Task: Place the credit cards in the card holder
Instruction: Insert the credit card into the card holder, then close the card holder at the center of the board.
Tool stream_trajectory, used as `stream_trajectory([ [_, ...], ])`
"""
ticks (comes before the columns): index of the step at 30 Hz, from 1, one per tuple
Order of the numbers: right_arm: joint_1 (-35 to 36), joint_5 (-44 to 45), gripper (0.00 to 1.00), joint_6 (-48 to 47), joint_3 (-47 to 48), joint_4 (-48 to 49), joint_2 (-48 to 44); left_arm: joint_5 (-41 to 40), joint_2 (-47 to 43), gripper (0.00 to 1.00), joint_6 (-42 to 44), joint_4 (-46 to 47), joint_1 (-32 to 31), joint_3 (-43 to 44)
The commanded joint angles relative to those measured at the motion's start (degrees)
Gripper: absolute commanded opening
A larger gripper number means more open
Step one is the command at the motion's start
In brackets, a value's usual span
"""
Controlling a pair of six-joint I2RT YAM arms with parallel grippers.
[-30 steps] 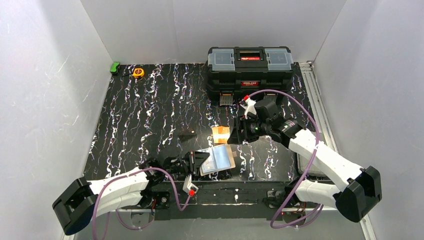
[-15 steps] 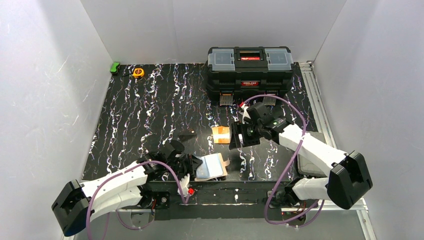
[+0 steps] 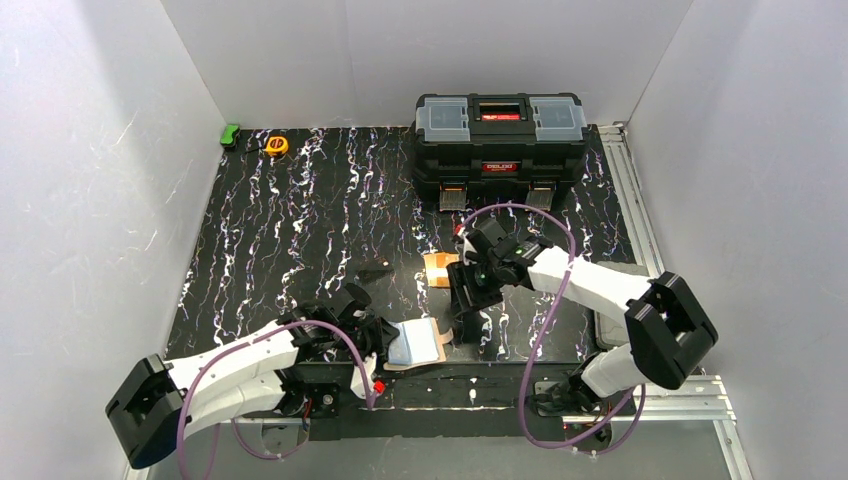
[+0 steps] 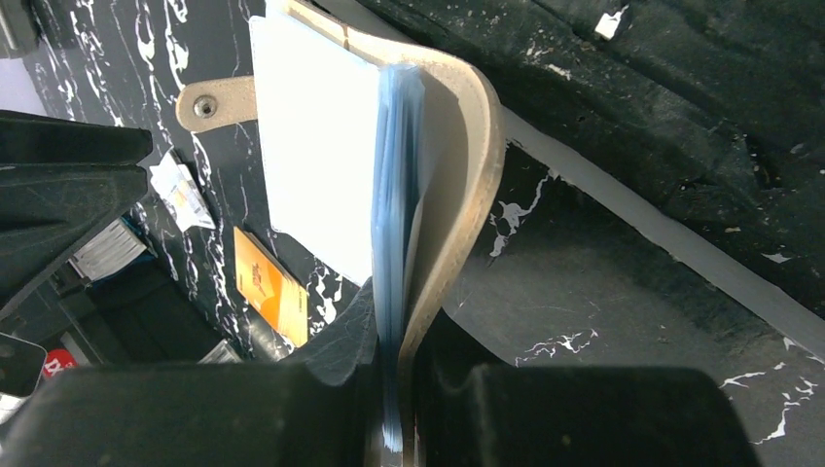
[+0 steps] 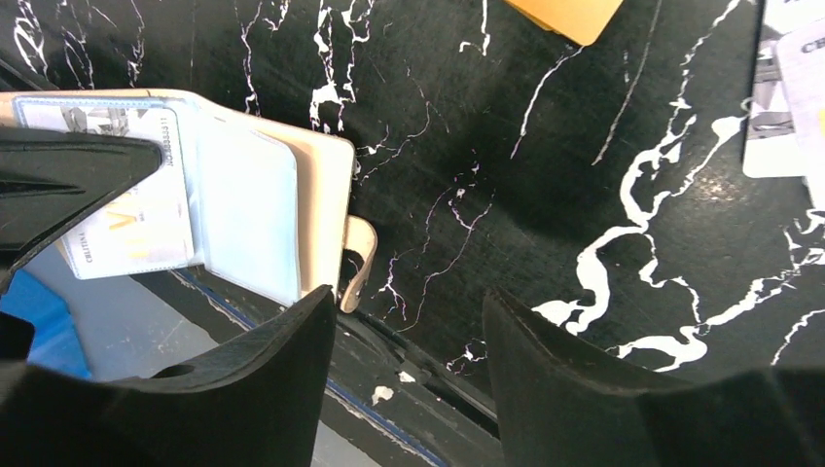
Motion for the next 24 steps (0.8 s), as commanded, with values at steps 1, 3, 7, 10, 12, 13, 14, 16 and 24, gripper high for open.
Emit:
stream_trajectory([
  [1,1.4,-2.0,0.62,-1.6,2.8,1.1,1.1,0.4,1.4,0.00,1.6,-1.6,-0.2,1.0],
  [3,2.0,-2.8,0.61,-2.0,2.8,0.7,1.8,0.0,1.9,0.00,2.1,-1.3,-0.2,1.1],
  [7,3.3,-3.7,0.61,-2.4,2.7,0.5,2.8,-1.1,3.2,0.00,2.8,-0.8,-0.2,1.2],
  [10,4.7,-4.0,0.61,-2.8,3.3,0.5,3.7,-1.4,4.2,0.00,3.5,-0.3,-0.2,1.3],
  [12,5.6,-3.8,0.63,-2.7,4.2,0.5,4.2,-1.4,4.4,0.00,4.2,0.0,-0.2,1.3],
  [13,6.0,-3.5,0.64,-2.7,4.7,0.4,4.2,-1.5,4.5,0.00,4.4,0.2,-0.2,1.3],
  [14,6.3,-3.2,0.64,-2.7,5.1,0.2,4.2,-1.6,4.7,0.00,4.5,0.2,-0.2,1.4],
  [16,6.7,-3.0,0.65,-2.7,5.6,0.1,3.8,-1.8,4.9,0.00,4.6,0.3,-0.3,1.5],
  [24,9.5,1.5,0.65,-2.4,9.9,-4.9,8.9,-3.3,5.4,0.00,3.6,0.9,-0.2,1.8],
])
